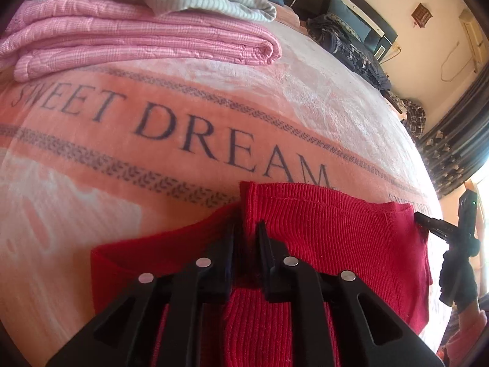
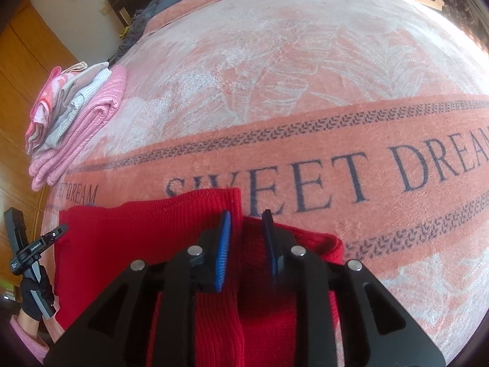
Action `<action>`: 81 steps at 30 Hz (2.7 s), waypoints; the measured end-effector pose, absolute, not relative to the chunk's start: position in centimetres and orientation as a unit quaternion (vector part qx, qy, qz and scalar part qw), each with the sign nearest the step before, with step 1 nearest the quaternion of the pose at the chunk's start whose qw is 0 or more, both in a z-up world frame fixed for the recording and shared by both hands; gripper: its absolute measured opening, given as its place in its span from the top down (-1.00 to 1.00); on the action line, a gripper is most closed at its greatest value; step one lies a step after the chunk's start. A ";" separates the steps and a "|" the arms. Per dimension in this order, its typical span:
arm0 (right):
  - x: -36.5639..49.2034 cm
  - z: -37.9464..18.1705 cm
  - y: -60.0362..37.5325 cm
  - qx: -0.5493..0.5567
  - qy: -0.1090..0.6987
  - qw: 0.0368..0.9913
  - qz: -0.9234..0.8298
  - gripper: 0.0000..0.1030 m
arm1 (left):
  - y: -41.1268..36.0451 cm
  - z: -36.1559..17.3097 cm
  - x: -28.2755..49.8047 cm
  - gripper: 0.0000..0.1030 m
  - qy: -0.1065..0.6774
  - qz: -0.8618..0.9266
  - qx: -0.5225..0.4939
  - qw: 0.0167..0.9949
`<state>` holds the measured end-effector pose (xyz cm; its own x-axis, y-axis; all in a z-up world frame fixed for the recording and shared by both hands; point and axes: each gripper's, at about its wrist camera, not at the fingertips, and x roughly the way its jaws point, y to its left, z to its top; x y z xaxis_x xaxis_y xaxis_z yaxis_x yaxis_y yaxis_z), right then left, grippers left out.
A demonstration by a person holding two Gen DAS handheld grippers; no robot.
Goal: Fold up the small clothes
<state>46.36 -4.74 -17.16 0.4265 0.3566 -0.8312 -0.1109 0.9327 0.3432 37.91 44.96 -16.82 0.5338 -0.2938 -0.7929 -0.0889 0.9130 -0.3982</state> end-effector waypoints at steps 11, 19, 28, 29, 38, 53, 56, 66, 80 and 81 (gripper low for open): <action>34.8 -13.1 -7.2 0.103 0.564 0.790 0.218 0.26 | 43.4 -8.9 28.3 0.08 0.459 -0.026 -0.139 0.877; 29.4 -17.4 -6.7 0.099 0.610 0.749 0.240 0.41 | 39.4 -12.9 23.7 -0.10 0.508 -0.072 -0.189 0.837; 28.4 -17.1 -8.2 0.071 0.615 0.745 0.249 0.90 | 38.2 -16.1 24.0 -0.11 0.530 -0.080 -0.170 0.827; 28.5 -17.8 -8.8 0.078 0.620 0.742 0.245 0.89 | 38.2 -16.2 24.0 -0.11 0.529 -0.081 -0.170 0.827; 29.6 -15.8 -9.6 0.106 0.589 0.758 0.260 0.42 | 38.2 -15.1 24.0 -0.11 0.520 -0.085 -0.183 0.830; 37.8 -17.7 -6.1 0.121 0.592 0.768 0.214 0.81 | 35.5 -15.3 29.2 -0.12 0.503 -0.077 -0.157 0.846; 37.8 -17.7 -6.7 0.109 0.593 0.775 0.190 0.88 | 35.4 -15.5 29.3 -0.12 0.502 -0.081 -0.147 0.848; 36.4 -16.7 -8.3 0.148 0.579 0.774 0.211 0.24 | 35.6 -15.3 29.0 -0.12 0.499 -0.085 -0.155 0.849; 34.3 -19.2 -12.3 0.228 0.603 0.719 0.260 -0.20 | 37.5 -15.1 28.1 -0.15 0.496 -0.085 -0.188 0.844; 34.4 -19.2 -12.0 0.229 0.601 0.717 0.268 -0.20 | 37.4 -15.1 28.2 -0.15 0.496 -0.085 -0.188 0.844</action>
<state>34.42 -12.04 -19.22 0.1336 0.6601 -0.7392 -0.1096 0.7511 0.6510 28.20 37.44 -15.07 0.4942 -0.3293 -0.8046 -0.0428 0.9152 -0.4008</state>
